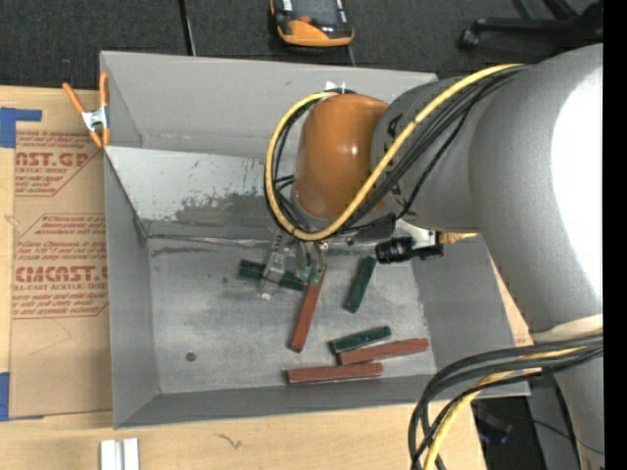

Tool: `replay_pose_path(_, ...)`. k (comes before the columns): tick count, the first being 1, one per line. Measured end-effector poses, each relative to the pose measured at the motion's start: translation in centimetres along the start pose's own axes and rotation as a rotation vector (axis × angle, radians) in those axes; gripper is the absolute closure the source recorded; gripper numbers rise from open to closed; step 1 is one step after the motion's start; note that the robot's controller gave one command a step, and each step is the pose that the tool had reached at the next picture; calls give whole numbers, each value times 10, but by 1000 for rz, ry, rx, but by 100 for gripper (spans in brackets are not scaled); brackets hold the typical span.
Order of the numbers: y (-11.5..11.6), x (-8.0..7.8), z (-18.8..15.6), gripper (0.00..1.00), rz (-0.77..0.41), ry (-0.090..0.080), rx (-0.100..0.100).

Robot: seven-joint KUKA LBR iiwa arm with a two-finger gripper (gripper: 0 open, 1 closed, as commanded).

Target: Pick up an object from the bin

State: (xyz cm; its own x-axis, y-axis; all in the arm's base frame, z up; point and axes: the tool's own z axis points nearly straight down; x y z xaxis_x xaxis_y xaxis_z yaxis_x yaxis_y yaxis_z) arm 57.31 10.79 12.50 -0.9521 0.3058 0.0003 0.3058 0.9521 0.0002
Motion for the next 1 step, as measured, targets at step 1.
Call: replay_pose_path(1,0,0,-16,100,0,0,-1)
